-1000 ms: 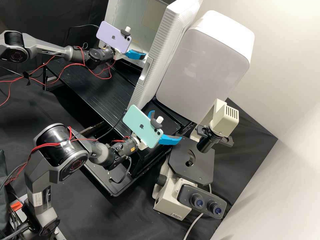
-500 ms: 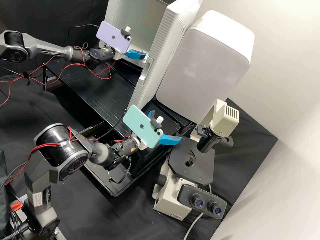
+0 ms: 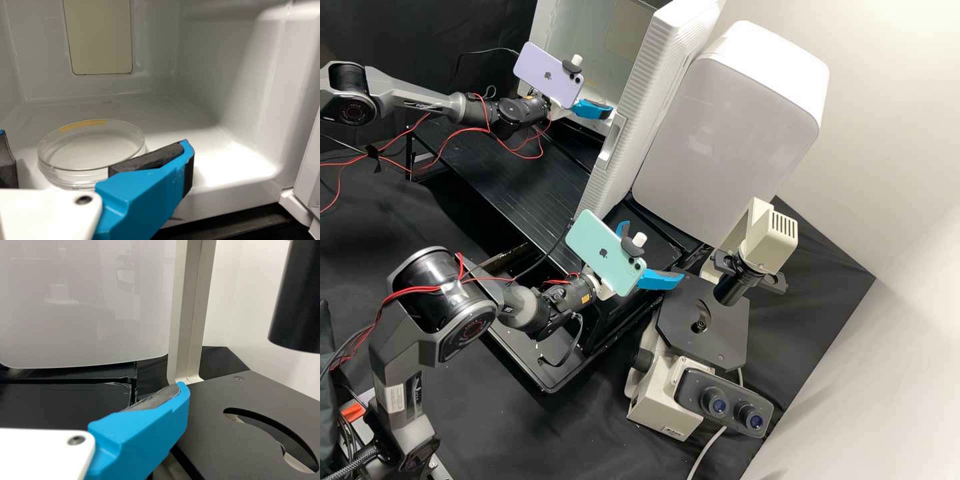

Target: Take the petri dish out of the incubator

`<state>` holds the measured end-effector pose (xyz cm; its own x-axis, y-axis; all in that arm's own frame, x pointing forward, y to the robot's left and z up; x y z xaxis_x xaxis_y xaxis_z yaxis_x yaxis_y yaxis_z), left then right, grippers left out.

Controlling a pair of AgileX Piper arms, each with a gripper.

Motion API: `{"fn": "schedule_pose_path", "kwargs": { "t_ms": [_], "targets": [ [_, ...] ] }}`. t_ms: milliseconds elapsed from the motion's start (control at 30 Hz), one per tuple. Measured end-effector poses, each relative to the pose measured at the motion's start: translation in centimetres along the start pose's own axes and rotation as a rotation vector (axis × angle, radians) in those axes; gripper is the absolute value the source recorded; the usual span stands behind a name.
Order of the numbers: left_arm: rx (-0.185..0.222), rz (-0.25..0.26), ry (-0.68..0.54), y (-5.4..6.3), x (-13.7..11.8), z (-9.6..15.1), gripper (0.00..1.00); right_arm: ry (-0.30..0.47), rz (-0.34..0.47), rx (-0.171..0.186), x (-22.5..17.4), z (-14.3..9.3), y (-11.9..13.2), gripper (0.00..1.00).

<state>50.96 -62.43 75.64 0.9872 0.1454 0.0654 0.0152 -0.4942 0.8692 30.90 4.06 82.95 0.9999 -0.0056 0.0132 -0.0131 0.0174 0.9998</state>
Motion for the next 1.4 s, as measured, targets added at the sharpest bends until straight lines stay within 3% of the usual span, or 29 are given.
{"fn": "schedule_pose_path", "kwargs": {
  "t_ms": [300, 400, 933, 1400],
  "targets": [
    [0.011, -0.012, 0.003, -0.50, -0.02, -0.16, 0.00, 0.000, 0.000, 0.000, 0.00, 0.00, 0.00, 1.00],
    [-0.011, -0.012, 0.003, -0.52, -0.02, -0.17, 0.00, 0.000, 0.000, 0.000, 0.00, 0.00, 0.00, 1.00],
    [-0.020, -0.014, 0.004, -0.60, -0.03, -0.20, 0.00, 0.000, 0.000, 0.000, 0.00, 0.00, 0.00, 1.00],
    [0.006, -0.004, -0.006, -0.74, -0.04, -0.19, 0.00, 0.000, 0.000, 0.000, 0.00, 0.00, 0.00, 1.00]
  ]
}}
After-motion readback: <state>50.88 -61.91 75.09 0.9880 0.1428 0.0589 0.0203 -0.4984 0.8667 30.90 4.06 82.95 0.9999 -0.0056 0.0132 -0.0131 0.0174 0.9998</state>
